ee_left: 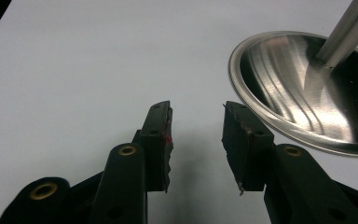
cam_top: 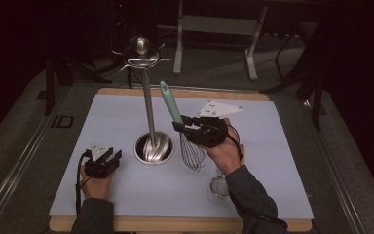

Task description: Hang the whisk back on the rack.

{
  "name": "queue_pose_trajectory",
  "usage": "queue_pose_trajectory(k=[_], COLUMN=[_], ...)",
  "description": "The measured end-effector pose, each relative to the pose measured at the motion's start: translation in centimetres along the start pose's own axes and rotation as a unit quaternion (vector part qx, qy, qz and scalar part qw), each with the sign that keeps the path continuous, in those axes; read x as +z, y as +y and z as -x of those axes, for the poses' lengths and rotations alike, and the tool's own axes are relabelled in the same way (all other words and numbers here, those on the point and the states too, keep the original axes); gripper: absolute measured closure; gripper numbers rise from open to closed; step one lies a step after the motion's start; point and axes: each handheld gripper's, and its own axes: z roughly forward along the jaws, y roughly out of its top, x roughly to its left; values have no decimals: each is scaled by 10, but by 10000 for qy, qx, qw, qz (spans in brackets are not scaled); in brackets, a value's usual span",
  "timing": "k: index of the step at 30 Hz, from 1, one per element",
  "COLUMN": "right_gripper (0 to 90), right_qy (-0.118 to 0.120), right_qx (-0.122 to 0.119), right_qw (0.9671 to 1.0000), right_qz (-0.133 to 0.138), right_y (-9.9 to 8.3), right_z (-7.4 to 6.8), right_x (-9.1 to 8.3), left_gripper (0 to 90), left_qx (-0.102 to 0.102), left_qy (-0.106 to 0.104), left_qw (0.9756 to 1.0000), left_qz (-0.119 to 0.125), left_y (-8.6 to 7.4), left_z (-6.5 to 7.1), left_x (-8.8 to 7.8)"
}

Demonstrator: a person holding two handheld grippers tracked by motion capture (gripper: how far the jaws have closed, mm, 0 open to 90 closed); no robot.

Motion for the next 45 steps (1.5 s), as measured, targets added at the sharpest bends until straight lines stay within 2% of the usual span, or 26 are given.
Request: queue_pose_trajectory(k=[12,31,45], right_gripper=[691,690,690], right_qy=[25,122,149], right_qx=[-517,-747,-751], right_qw=[9984,9960,9961], right_qz=[226,476,434], right_y=[18,37,44], right_z=[-9,-21,-24], right_x=[-12,-18,-10], left_gripper=[625,625,625], left_qx=[1,10,-1], left_qy=[4,3,-7], left_qw=[10000,10000,10000], left_qz=[-2,-2,-1], left_y=[0,0,0], left_z=[0,0,0], left_x=[0,0,0])
